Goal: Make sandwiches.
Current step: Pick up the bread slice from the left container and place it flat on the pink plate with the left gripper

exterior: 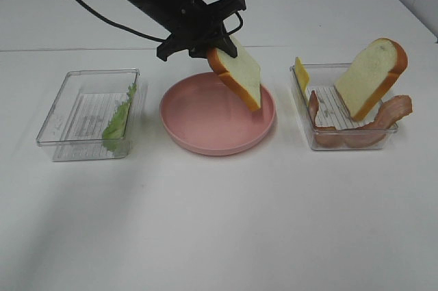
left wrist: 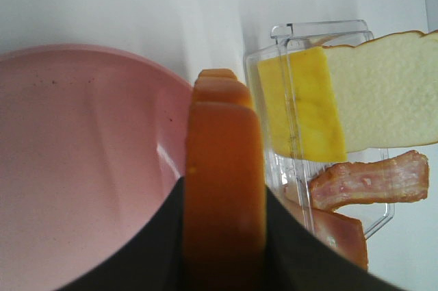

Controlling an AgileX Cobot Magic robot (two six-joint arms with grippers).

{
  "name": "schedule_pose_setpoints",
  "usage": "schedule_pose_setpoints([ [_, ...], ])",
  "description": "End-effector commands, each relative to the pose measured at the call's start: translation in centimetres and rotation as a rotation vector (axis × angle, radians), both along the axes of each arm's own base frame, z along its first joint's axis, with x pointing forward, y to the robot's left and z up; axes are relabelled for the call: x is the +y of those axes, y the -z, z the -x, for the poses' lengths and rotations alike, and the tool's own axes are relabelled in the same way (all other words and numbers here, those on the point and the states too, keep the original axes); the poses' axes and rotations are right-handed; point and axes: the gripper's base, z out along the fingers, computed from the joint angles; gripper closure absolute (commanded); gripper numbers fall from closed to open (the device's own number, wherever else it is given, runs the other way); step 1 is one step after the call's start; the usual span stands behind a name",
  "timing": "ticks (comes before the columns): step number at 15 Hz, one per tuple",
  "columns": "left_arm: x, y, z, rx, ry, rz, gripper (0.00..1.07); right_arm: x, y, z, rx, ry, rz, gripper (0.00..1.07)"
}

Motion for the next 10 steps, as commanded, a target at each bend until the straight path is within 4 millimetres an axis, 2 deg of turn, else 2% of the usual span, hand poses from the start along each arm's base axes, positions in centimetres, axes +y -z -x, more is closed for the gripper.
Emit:
schedule_pose_setpoints([
  [1, -0.4, 0.9, 0.1, 0.055, -0.021, 0.026, 1.07, 0.0, 0.1, 0.3, -0.033, 0.003, -0.004, 0.27],
  [7, -0.4, 3.1, 0.6, 0.185, -0.02, -0.003, 1.04, 0.0, 0.1, 0.3, -0.033, 0.003, -0.004, 0.27],
  [10, 0.0, 3.5, 0.8, 0.207, -0.026, -0.053, 0.86, 0.0, 0.1, 0.3, -0.033, 0.003, -0.004, 0.27],
])
